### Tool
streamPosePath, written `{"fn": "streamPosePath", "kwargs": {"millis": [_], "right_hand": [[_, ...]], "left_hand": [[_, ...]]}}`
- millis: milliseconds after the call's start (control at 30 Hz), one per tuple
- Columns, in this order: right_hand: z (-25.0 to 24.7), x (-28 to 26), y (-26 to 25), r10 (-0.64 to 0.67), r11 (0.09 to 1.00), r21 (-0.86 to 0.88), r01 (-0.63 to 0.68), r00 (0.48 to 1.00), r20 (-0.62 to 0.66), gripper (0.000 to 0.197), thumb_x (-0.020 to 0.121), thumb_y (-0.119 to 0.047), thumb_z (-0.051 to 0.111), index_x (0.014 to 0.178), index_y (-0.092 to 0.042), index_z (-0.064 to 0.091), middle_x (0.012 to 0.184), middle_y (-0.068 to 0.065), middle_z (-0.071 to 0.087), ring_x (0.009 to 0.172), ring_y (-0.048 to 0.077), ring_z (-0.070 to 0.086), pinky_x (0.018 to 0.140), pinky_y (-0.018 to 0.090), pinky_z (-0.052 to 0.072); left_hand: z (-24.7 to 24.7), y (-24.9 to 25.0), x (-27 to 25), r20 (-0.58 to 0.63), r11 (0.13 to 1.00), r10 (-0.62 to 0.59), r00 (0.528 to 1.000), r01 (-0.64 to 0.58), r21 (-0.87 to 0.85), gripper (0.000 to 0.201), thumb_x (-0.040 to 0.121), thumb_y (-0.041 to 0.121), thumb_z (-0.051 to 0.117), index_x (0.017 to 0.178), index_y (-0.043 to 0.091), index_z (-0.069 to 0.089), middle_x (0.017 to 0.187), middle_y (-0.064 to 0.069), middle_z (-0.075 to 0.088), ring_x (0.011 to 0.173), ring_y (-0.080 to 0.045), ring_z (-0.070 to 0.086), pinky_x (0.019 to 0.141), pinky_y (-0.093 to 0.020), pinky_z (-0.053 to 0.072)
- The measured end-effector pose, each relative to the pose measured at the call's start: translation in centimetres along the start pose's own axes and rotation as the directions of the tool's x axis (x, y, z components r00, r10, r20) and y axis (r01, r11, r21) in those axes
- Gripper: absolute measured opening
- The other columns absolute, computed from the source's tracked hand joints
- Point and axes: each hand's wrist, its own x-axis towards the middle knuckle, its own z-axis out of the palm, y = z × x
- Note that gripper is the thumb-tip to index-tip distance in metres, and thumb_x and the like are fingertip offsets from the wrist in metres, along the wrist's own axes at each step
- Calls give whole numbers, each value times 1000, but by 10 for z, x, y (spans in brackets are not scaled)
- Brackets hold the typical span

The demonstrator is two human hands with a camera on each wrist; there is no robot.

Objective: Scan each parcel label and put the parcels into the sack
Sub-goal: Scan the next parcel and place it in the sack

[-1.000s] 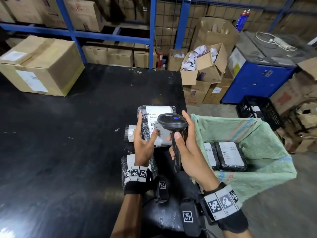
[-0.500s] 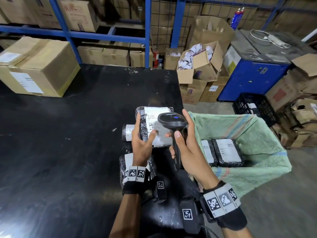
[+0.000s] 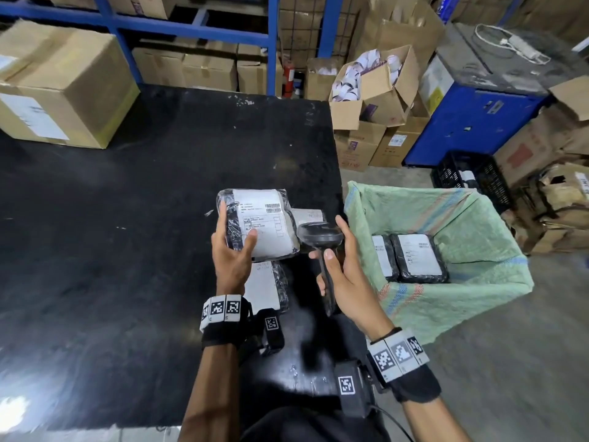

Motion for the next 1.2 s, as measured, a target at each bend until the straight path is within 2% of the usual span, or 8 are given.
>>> {"fn": "streamPosePath", "kwargs": {"millis": [67,333,500,600,767,967,1100,1200], "right_hand": [[2,-1,27,25,1000,-17,-25,1000,-9,56,107,-29,38,150,-54,12,108,2,65,59,22,51,63,36,51],[12,-8,127,228,969,-89,-231,973,-43,58,105,-34,42,152,-50,12,108,4,68,52,20,53,56,37,51],[21,-7,153,287,946,-141,-293,956,-59,58,106,-25,41,156,-35,12,101,2,66,50,14,54,48,21,49],[28,-1,166,290,940,-172,-296,955,-59,57,106,-26,41,151,-45,11,94,13,68,50,18,55,51,31,53],[39,10,175,300,928,-213,-306,952,-61,56,106,-30,37,153,-42,9,135,10,60,65,19,62,65,34,56],[29,17,173,319,914,-259,-314,947,-22,62,106,-22,39,159,-21,6,163,8,21,147,24,30,113,26,22],[11,19,163,315,861,-388,-328,944,-99,61,106,-37,38,158,-36,7,158,8,34,144,34,32,121,49,11],[-12,18,133,188,933,-295,-207,978,-92,53,105,-44,35,153,-51,14,136,-14,48,117,-1,50,119,52,24]], "left_hand": [[-8,-4,-6,-9,1000,14,1000,-14,0,80,90,18,74,161,21,35,136,23,66,131,-8,62,114,-46,48],[-36,-22,-28,-83,998,-57,995,56,-14,80,88,19,77,159,20,40,146,15,51,138,-1,53,121,-42,40],[-50,-32,-37,-86,999,-44,995,43,-12,81,90,20,78,159,29,39,164,-1,43,150,-21,43,123,-56,35],[-53,-31,-41,-77,1000,-23,997,22,-8,81,91,20,78,160,28,37,165,-1,40,153,-24,40,123,-59,33],[-53,-31,-46,-50,999,-35,998,33,-40,81,92,20,77,161,29,36,165,-4,41,153,-28,39,122,-61,33],[-31,-22,-45,-30,995,-52,998,49,-87,82,91,17,76,161,23,35,165,-4,41,152,-26,40,123,-58,33],[-6,-14,-46,4,990,-74,997,74,-123,81,89,22,79,158,36,39,164,-4,43,152,-28,41,122,-59,35],[19,-5,-50,39,990,-83,996,87,-113,81,87,29,81,156,40,41,163,0,44,152,-26,40,122,-58,35]]}}
